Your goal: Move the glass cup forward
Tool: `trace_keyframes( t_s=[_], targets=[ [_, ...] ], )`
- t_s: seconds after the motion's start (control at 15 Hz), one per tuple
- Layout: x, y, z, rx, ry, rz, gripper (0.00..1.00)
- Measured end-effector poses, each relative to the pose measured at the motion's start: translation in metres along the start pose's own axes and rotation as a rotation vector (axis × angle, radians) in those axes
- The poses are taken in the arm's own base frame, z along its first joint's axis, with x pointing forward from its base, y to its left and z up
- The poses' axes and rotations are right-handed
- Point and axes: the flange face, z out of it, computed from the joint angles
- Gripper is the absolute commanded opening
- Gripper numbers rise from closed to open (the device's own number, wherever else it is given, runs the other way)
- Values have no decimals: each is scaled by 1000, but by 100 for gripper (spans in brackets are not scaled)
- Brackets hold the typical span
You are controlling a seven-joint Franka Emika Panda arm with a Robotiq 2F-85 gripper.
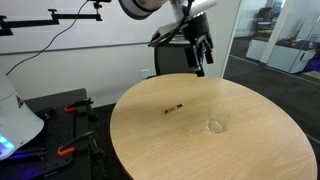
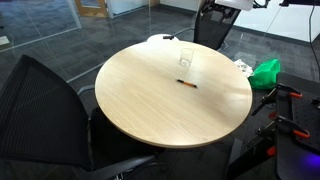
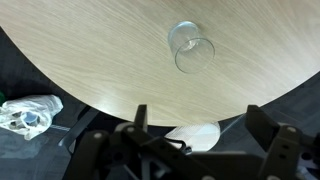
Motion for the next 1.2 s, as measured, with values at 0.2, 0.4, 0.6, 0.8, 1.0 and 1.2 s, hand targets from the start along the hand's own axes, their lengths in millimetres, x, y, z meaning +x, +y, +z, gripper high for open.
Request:
trace_keyframes(
  t_s=[0.2, 0.4, 0.6, 0.8, 1.0, 1.2],
  targets=[
    [-1, 4, 14, -27, -55, 99, 100],
    [-4, 5, 35, -66, -119, 198, 100],
    [-3, 3, 55, -81, -149, 263, 100],
    [-1, -1, 74, -88, -169, 313, 100],
    [1, -4, 95, -99, -183, 354, 100],
    [3, -5, 118, -115, -192, 382, 100]
  ],
)
